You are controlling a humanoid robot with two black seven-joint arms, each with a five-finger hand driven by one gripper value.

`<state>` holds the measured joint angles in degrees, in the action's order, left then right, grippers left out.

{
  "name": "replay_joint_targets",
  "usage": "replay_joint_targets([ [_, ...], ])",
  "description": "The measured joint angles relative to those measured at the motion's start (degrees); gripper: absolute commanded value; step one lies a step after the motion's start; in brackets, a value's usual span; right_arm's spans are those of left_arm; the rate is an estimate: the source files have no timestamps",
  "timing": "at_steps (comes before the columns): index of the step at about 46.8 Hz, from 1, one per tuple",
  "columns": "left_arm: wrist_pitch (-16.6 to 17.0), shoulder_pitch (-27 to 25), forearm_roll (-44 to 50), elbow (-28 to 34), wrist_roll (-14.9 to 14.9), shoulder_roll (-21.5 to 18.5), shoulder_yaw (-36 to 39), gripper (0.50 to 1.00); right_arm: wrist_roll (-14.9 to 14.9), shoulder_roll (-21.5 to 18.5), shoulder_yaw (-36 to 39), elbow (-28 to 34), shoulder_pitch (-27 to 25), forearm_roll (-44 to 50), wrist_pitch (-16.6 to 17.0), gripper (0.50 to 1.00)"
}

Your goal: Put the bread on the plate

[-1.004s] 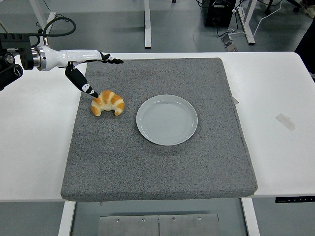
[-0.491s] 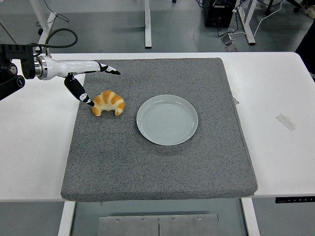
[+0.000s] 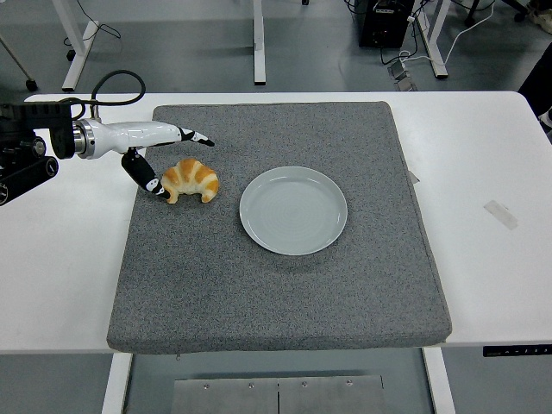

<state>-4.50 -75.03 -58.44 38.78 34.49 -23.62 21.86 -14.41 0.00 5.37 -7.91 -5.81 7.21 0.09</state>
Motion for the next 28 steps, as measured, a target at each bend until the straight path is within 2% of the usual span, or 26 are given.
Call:
replay_joint_targets([
  [28, 3.7, 2.3, 0.0, -3.4, -0.2, 2.7, 0.3, 0.968, 0.0, 0.0, 0.0, 0.0, 0.0, 0.0, 0.0, 1.0],
])
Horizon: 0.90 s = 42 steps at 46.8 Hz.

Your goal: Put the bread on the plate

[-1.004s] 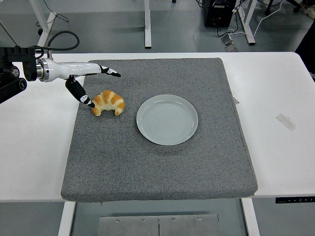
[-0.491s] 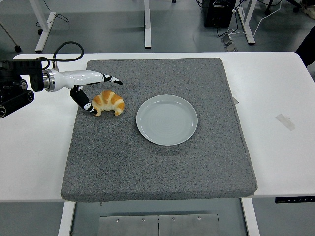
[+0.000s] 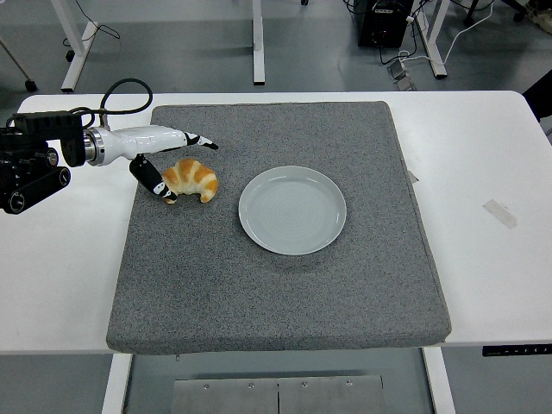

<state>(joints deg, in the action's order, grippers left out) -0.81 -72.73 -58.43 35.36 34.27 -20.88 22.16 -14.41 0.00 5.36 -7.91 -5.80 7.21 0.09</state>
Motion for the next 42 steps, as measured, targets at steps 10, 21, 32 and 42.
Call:
replay_joint_targets([
  [10, 0.5, 0.6, -0.1, -0.8, 0.0, 1.0, 0.1, 0.968, 0.0, 0.0, 0.0, 0.0, 0.0, 0.0, 0.0, 1.0],
  [21, 1.4, 1.5, -0.2, -1.8, -0.1, 1.9, 0.7, 0.966, 0.0, 0.0, 0.0, 0.0, 0.0, 0.0, 0.0, 1.0],
  [32, 3.4, 1.7, 0.0, -1.9, -0.1, 2.1, 3.1, 0.924, 0.0, 0.0, 0.0, 0.0, 0.0, 0.0, 0.0, 1.0],
  [42, 3.5, 1.7, -0.3, -1.9, -0.1, 2.1, 3.2, 0.819, 0.0, 0.0, 0.0, 0.0, 0.0, 0.0, 0.0, 1.0],
])
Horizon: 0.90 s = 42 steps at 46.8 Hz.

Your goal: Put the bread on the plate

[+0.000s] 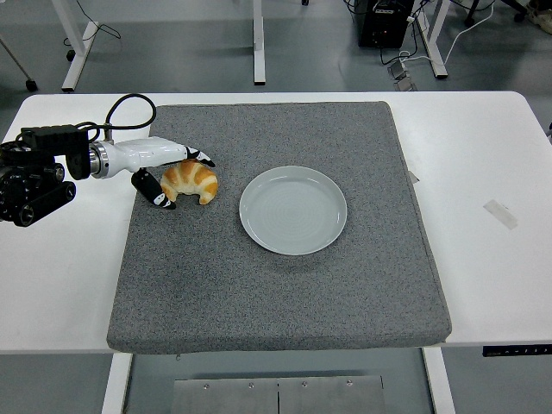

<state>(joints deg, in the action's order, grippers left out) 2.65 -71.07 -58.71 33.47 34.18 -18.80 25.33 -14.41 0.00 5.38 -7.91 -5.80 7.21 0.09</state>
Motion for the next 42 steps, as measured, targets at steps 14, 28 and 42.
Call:
replay_joint_targets([
  [14, 1.4, -0.1, -0.2, -0.8, -0.1, 0.0, 0.1, 0.701, 0.0, 0.0, 0.0, 0.0, 0.0, 0.0, 0.0, 1.0],
  [28, 2.9, -0.4, -0.2, -1.4, -0.6, -0.1, 0.0, 0.618, 0.0, 0.0, 0.0, 0.0, 0.0, 0.0, 0.0, 1.0],
  [42, 3.2, -1.2, 0.2, -1.4, -0.3, -0.4, -0.3, 0.614, 0.0, 0.0, 0.0, 0.0, 0.0, 0.0, 0.0, 1.0],
])
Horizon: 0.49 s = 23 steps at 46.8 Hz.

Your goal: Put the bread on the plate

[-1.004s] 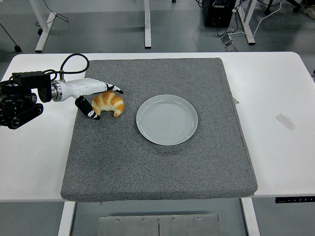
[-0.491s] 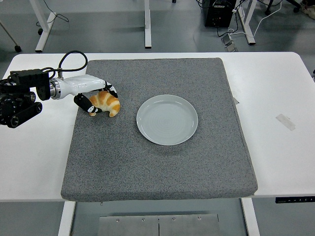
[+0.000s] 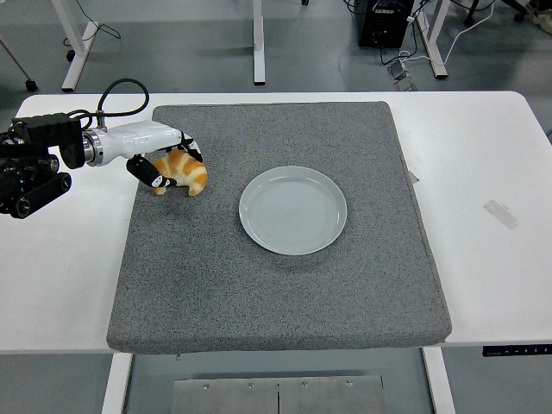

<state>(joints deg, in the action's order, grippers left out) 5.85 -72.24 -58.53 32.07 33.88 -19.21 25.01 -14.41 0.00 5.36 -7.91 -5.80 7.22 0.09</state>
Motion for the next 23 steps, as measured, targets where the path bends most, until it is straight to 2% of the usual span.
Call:
replay_joint_targets([
  [14, -0.5, -4.5, 0.6, 1.4, 0.9, -0.9, -0.4, 0.614, 0.0, 0.0, 0.0, 0.0, 0.0, 0.0, 0.0, 1.0],
  [23, -1.0, -8.3, 0.7, 6.0, 0.9, -4.5, -0.5, 0.617, 0.0, 0.0, 0.0, 0.0, 0.0, 0.0, 0.0, 1.0],
])
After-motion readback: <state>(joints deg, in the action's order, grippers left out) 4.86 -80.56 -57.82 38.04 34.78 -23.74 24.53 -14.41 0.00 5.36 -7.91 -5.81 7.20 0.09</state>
